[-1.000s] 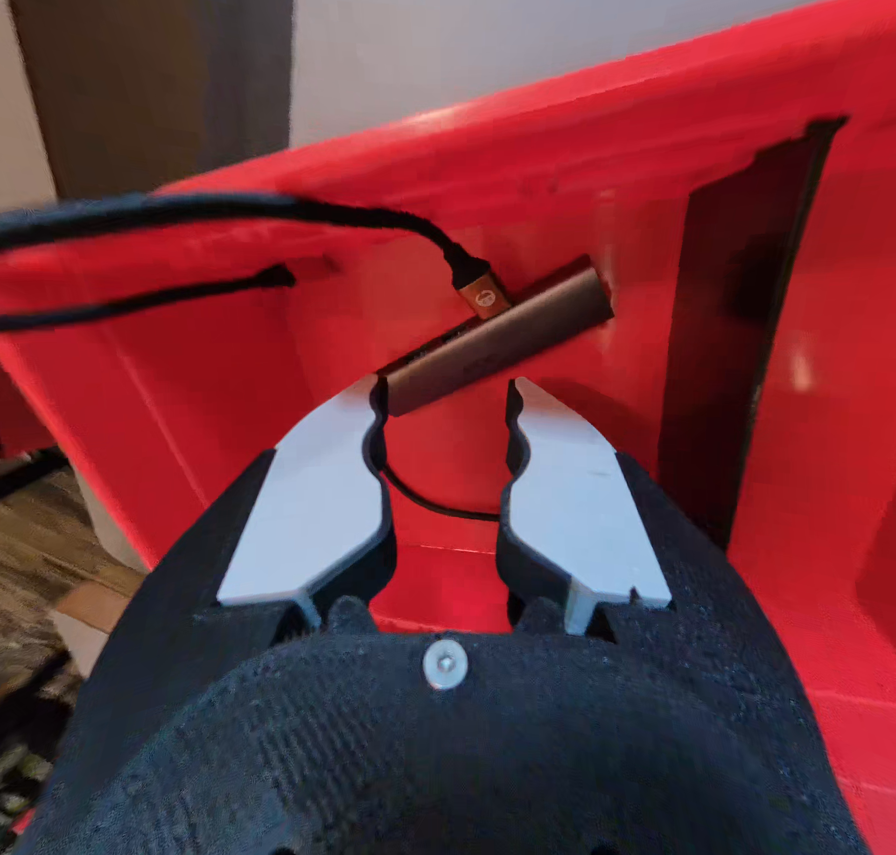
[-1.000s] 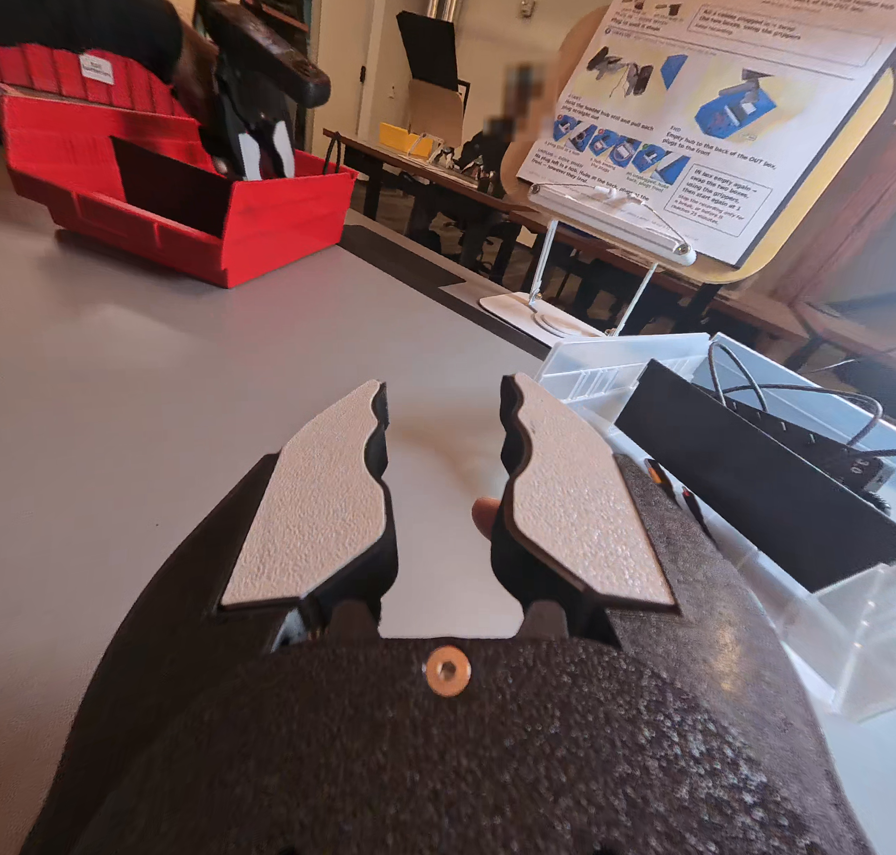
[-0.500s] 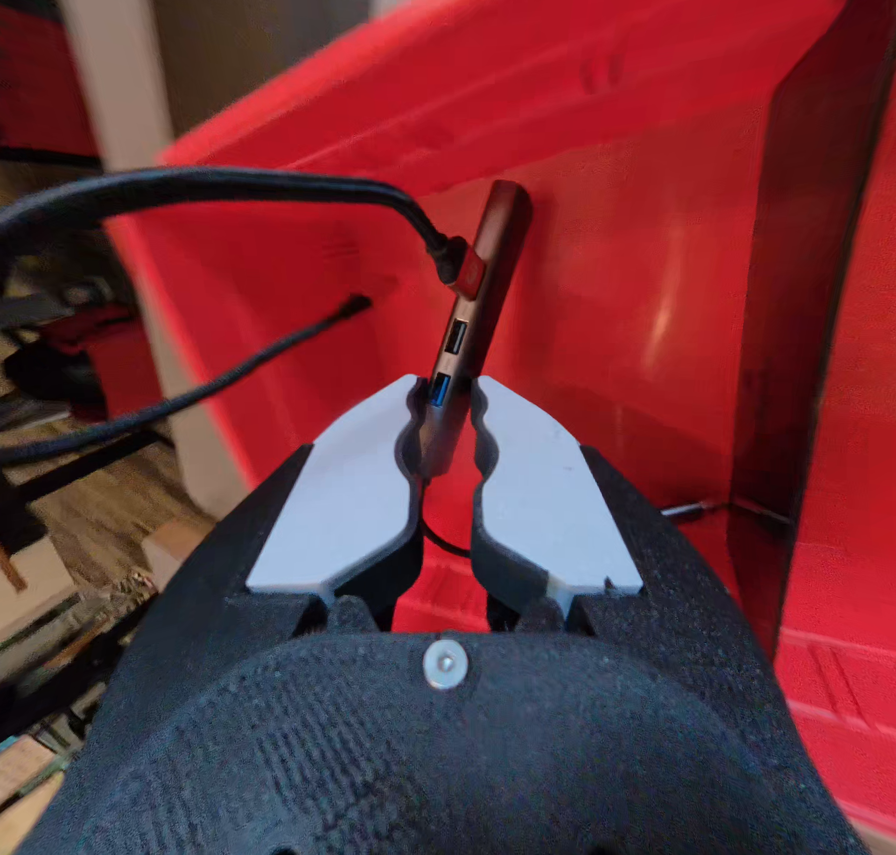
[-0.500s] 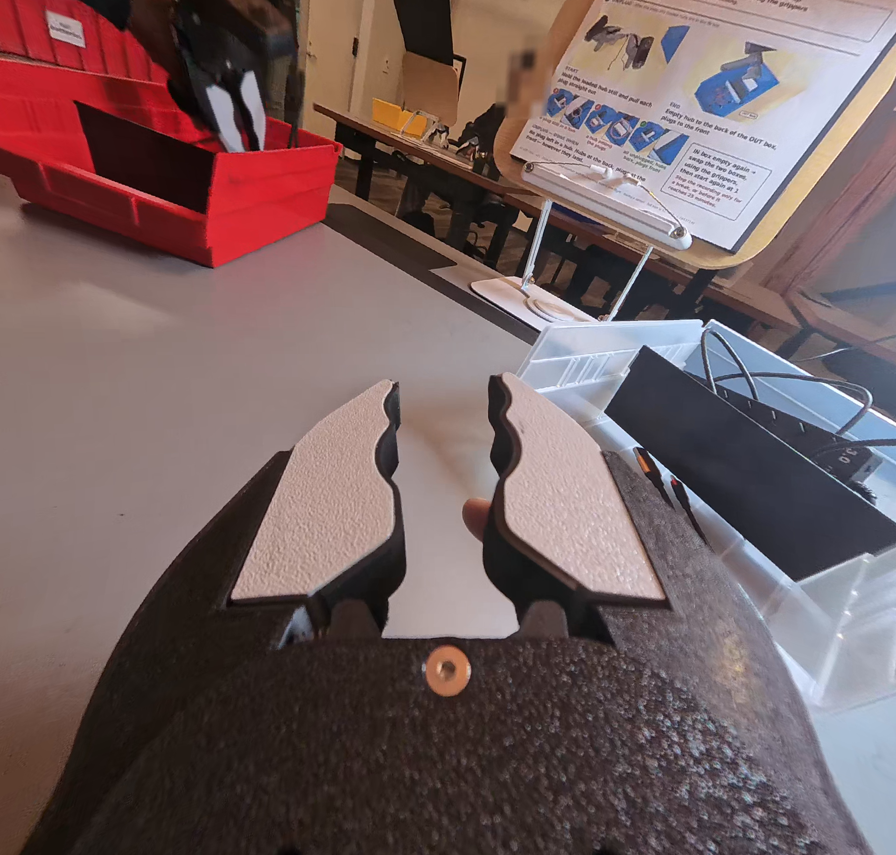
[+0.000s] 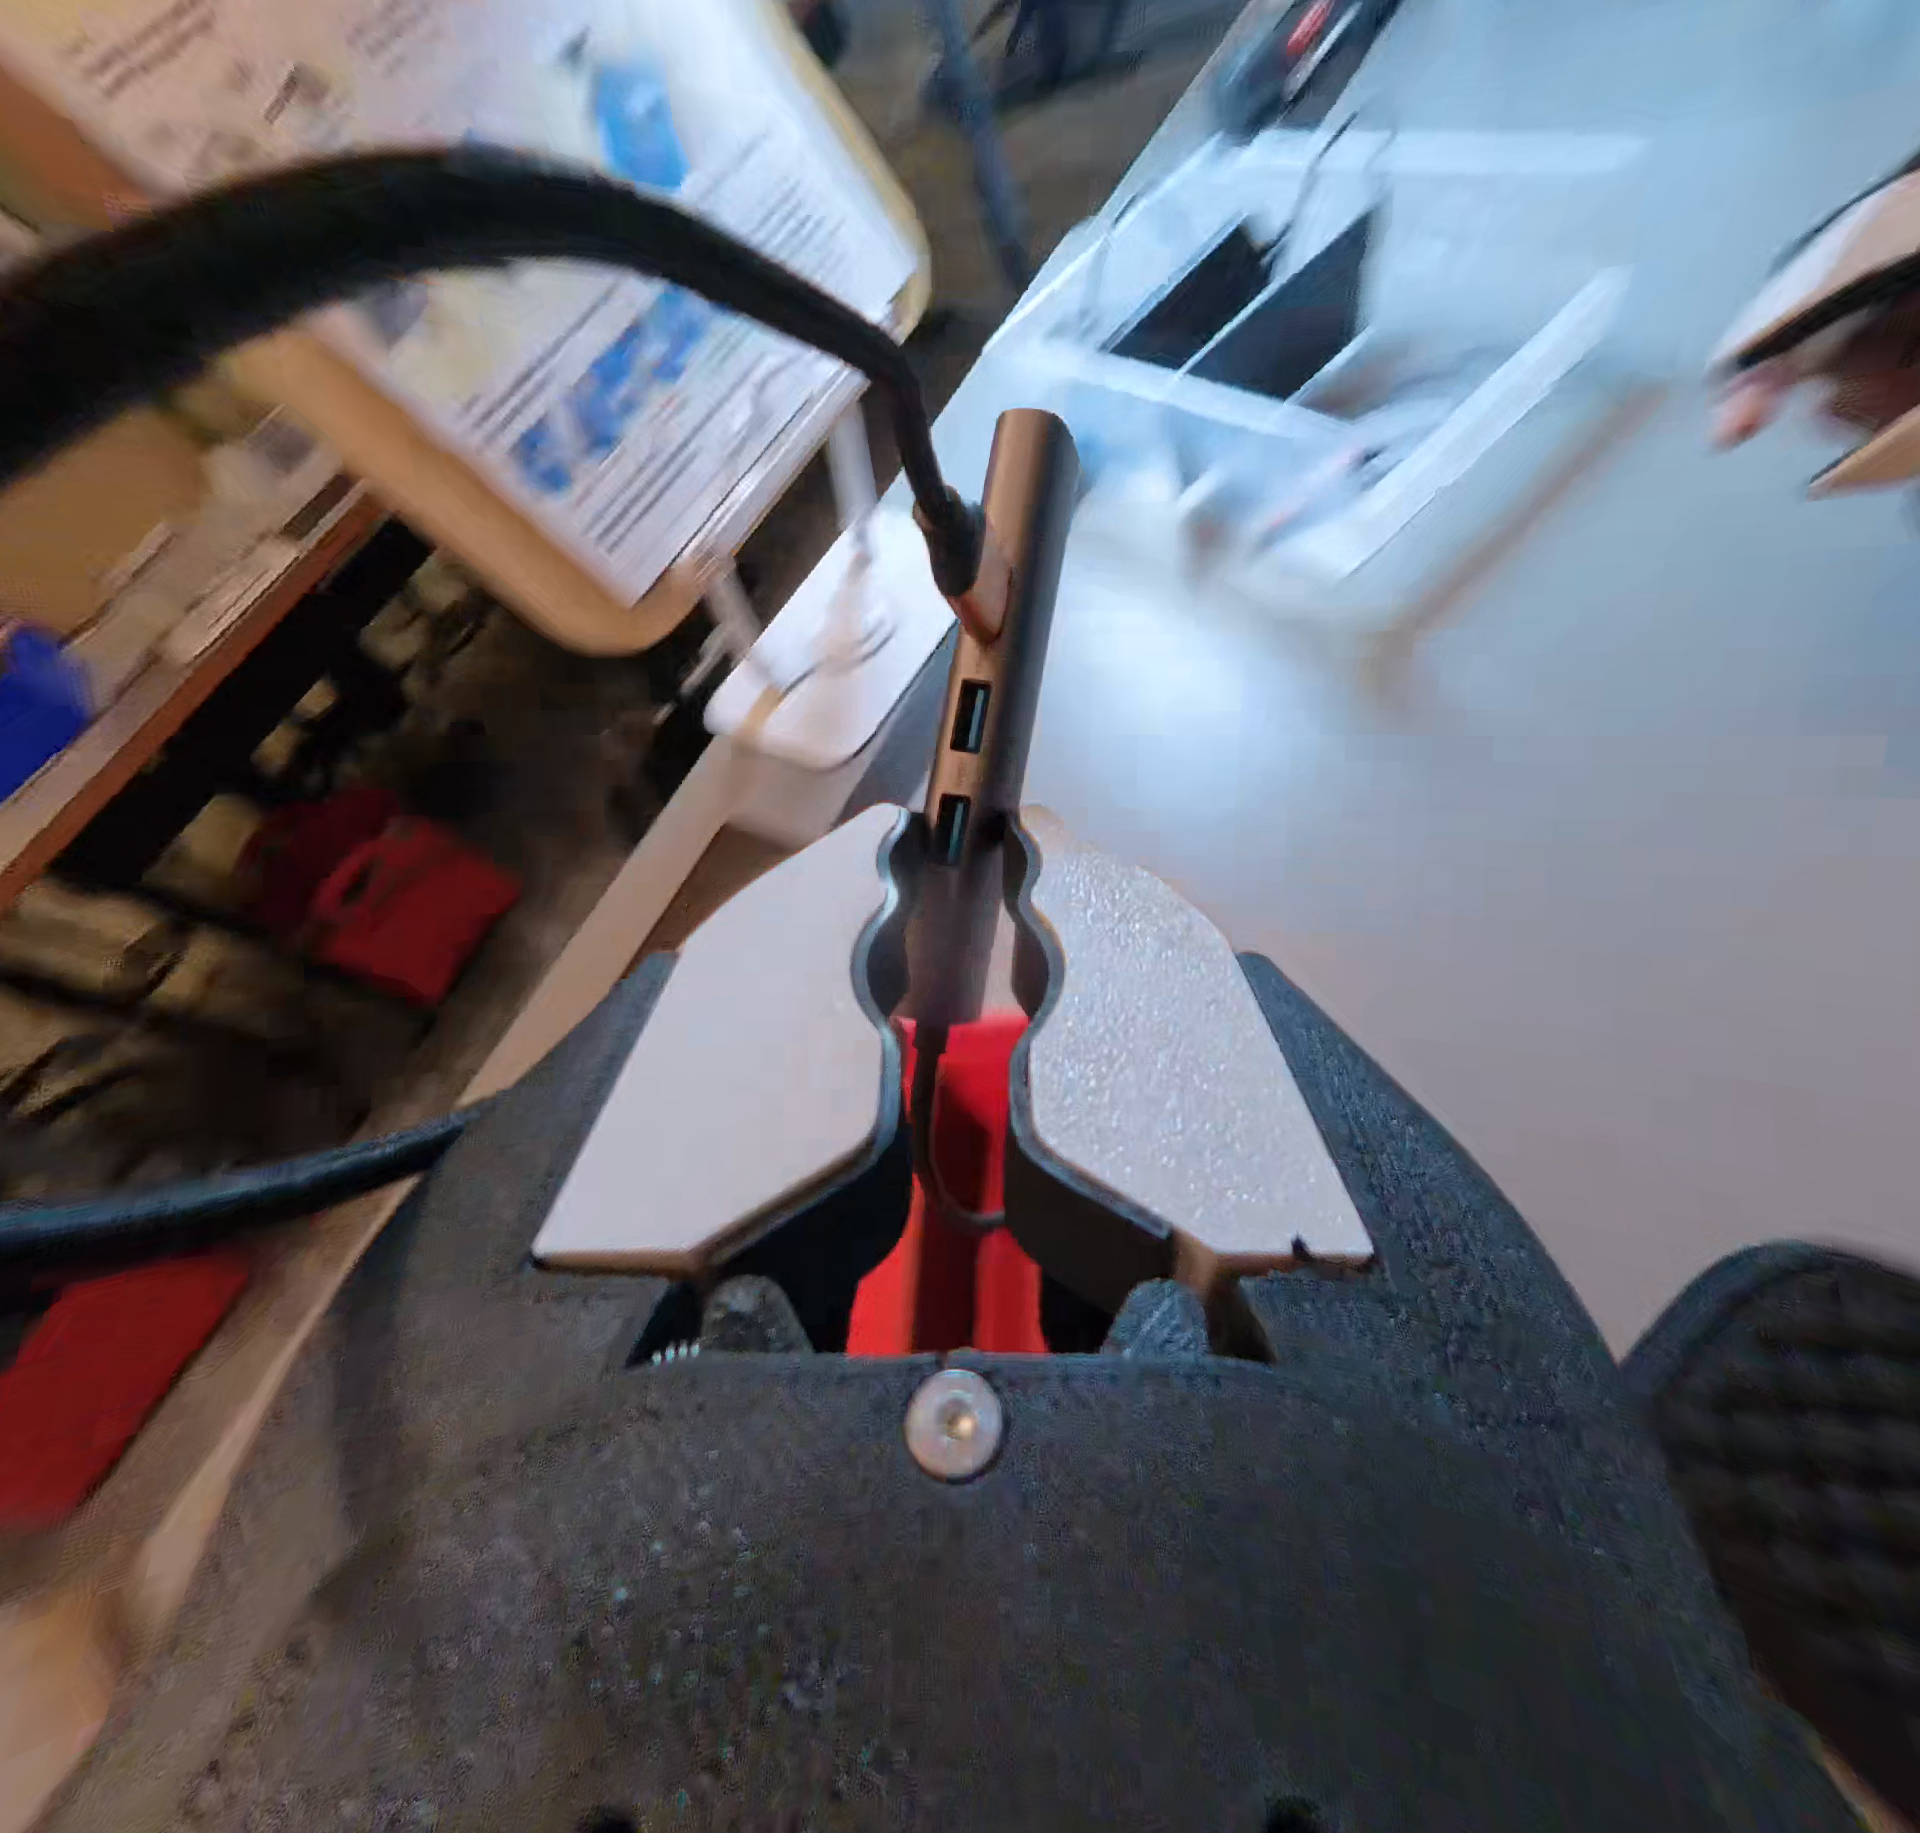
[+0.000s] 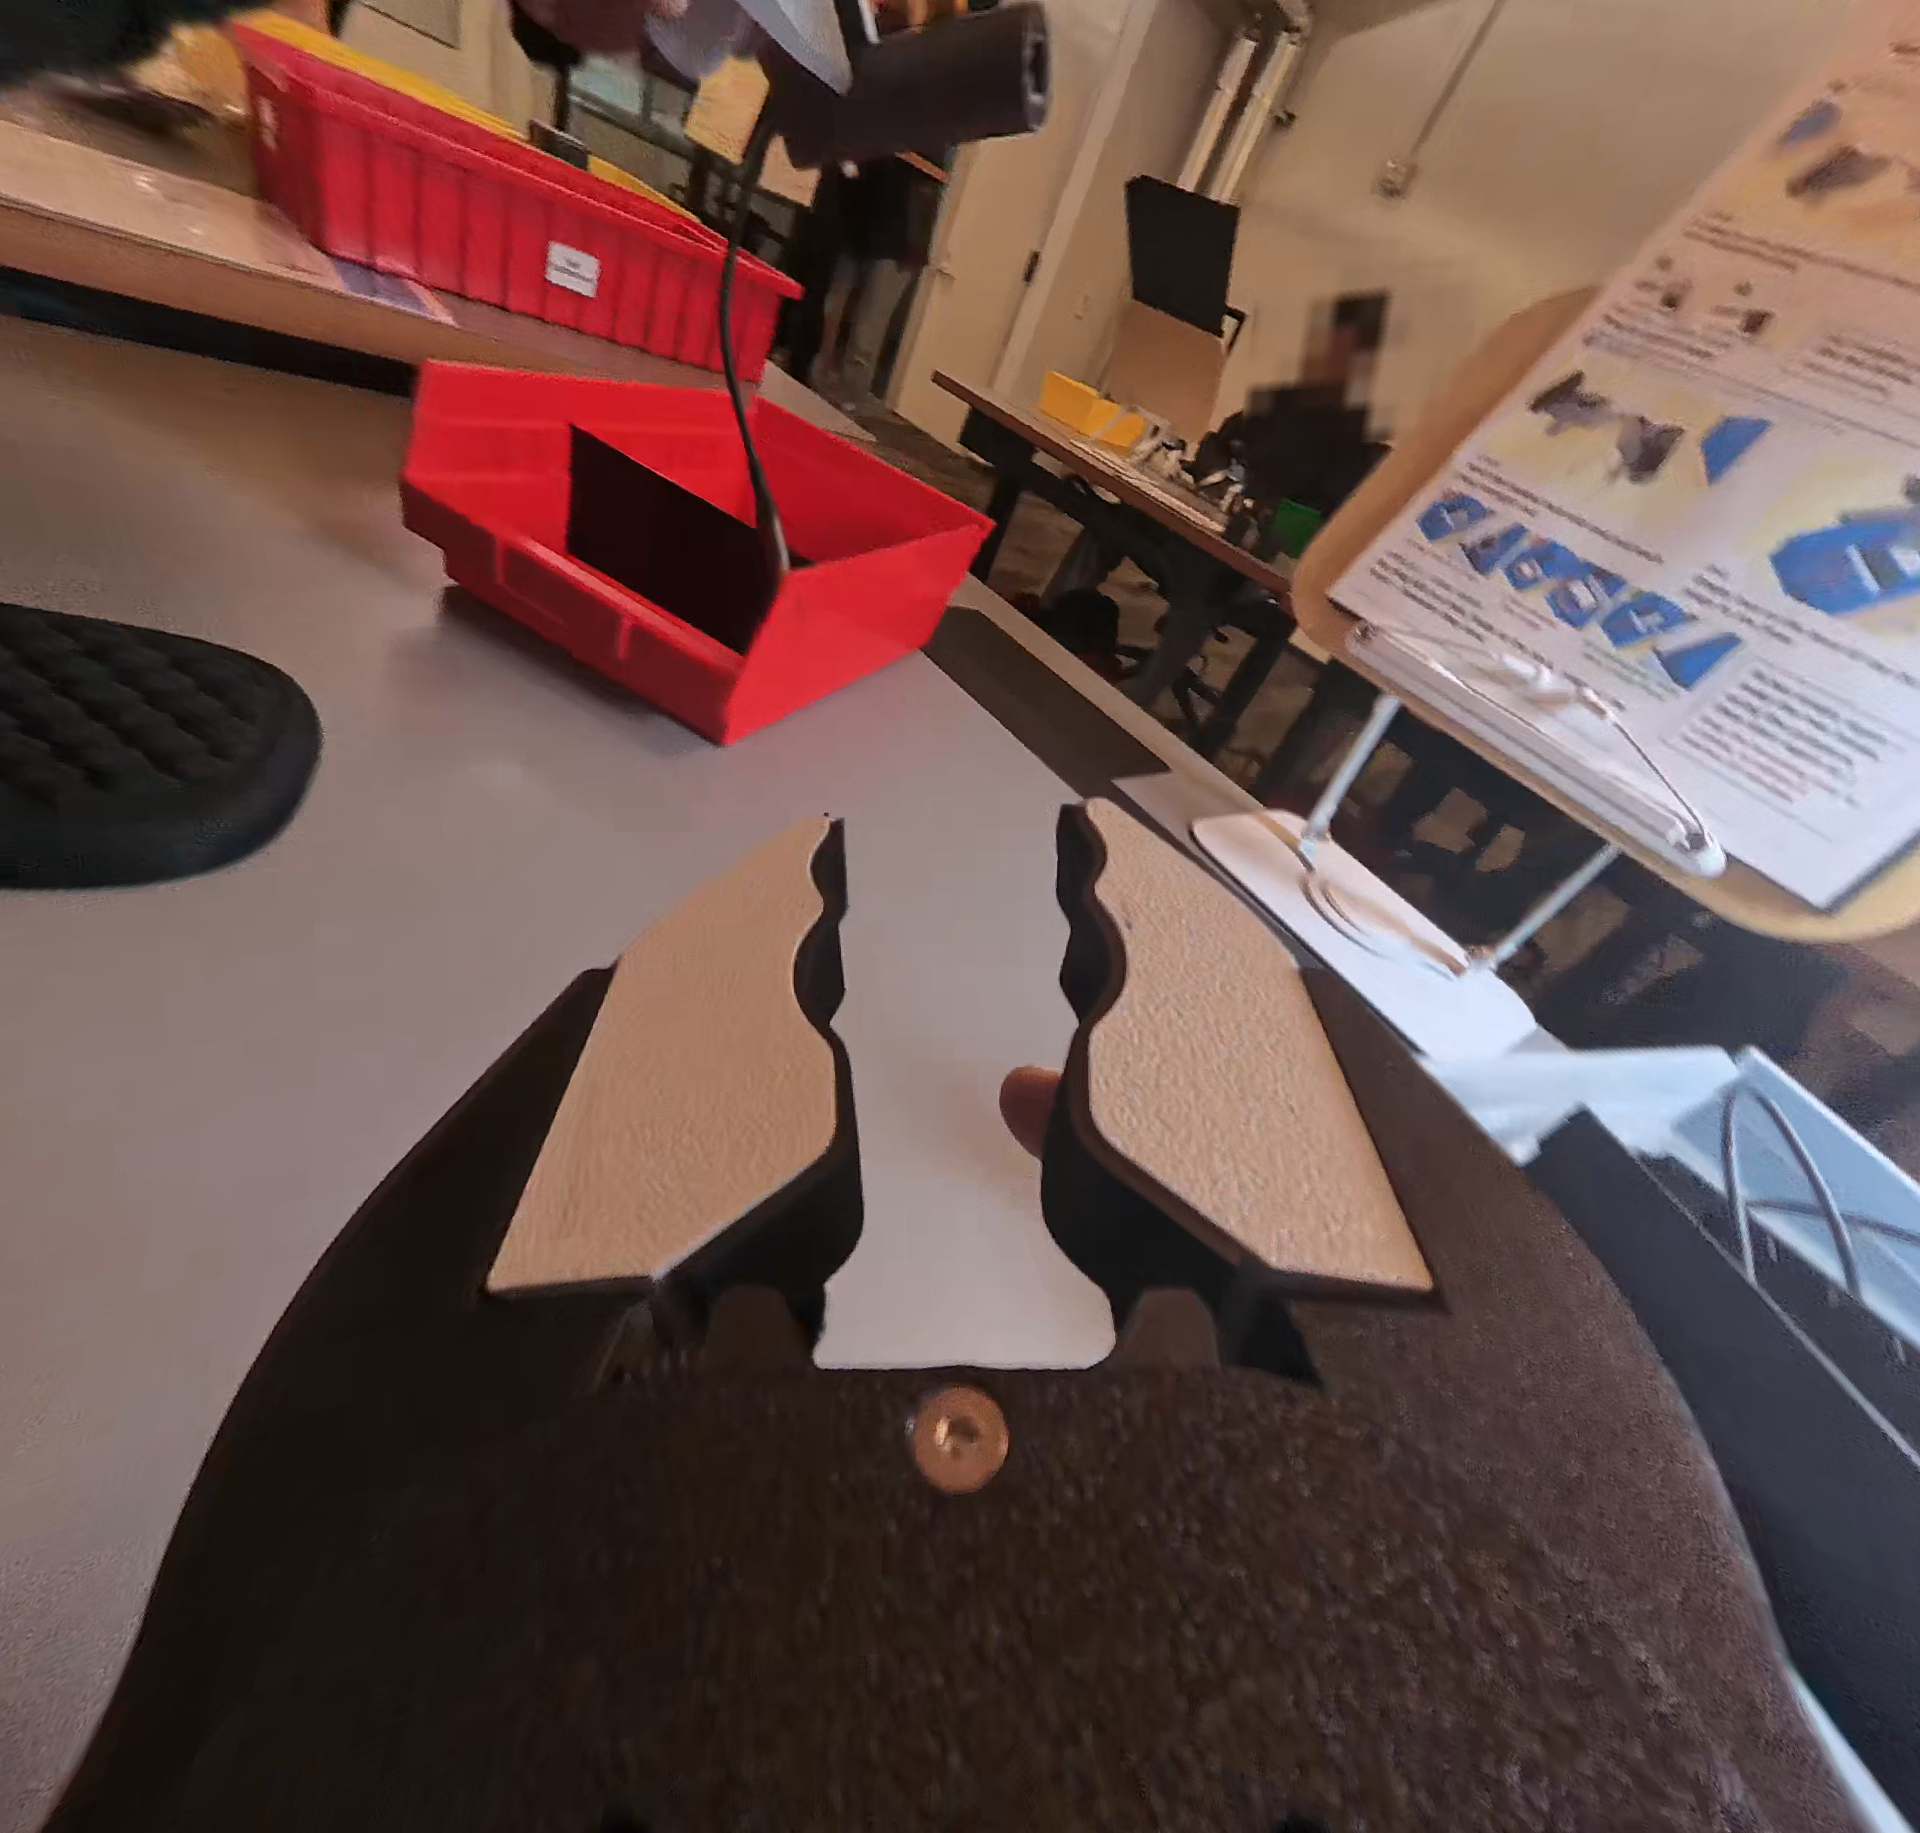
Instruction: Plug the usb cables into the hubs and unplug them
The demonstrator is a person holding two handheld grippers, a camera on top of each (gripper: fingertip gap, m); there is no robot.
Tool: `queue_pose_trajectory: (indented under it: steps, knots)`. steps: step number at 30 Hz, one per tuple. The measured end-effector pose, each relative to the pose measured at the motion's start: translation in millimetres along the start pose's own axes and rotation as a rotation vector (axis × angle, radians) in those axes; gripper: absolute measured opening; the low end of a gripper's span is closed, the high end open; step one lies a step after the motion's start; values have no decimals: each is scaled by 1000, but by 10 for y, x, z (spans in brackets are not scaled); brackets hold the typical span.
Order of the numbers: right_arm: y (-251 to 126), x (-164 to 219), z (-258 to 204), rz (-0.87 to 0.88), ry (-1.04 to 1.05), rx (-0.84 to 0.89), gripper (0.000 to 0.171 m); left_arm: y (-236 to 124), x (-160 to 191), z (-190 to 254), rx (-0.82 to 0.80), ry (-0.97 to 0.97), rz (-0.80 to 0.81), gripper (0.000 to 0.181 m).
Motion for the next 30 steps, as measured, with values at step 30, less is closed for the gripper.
queue_pose_trajectory:
  steps: [30]
  knots:
    - [347,-132,18,310,410,-584,18,1281,-41,1996,537,-110,293,17]
Point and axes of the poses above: each gripper's, where its closed fingertips meet, y out along the fingers, x out of its underside, z = x × y across the jaws, the point moved 7 cm from there along -y, back along the fingers, and after that the axes turned 7 degrees about -z, right-handed, at the moved point
